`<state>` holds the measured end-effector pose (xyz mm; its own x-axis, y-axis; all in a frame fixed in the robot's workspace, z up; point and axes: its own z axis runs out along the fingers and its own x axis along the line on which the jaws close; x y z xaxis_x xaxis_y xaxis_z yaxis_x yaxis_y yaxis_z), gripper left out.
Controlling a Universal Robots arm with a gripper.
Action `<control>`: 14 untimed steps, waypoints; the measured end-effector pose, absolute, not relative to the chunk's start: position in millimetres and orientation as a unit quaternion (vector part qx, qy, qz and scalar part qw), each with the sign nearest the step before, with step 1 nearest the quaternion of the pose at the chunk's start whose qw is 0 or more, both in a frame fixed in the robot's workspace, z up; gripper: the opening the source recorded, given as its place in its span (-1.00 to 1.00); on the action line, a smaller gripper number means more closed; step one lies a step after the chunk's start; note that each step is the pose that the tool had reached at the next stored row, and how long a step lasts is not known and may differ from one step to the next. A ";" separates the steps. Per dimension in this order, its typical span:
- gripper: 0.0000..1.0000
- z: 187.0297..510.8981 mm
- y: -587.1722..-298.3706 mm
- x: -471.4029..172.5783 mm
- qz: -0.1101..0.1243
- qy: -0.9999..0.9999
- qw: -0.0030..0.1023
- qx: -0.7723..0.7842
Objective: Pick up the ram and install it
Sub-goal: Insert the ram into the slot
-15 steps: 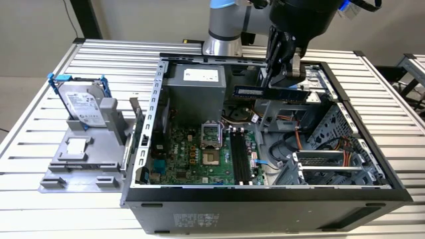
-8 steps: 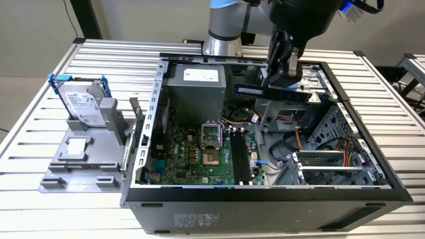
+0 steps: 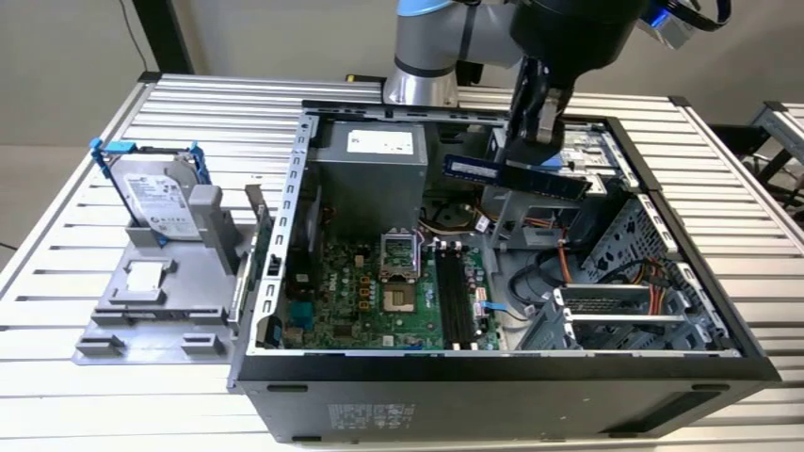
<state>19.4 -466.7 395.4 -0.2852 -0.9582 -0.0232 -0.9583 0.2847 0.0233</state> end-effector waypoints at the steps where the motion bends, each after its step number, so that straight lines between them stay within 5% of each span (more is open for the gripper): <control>1: -1.00 395.4 -466.8 19.4 0.016 0.806 0.002 -0.592; 14: -1.00 395.4 -466.8 19.4 0.016 0.857 0.004 -0.514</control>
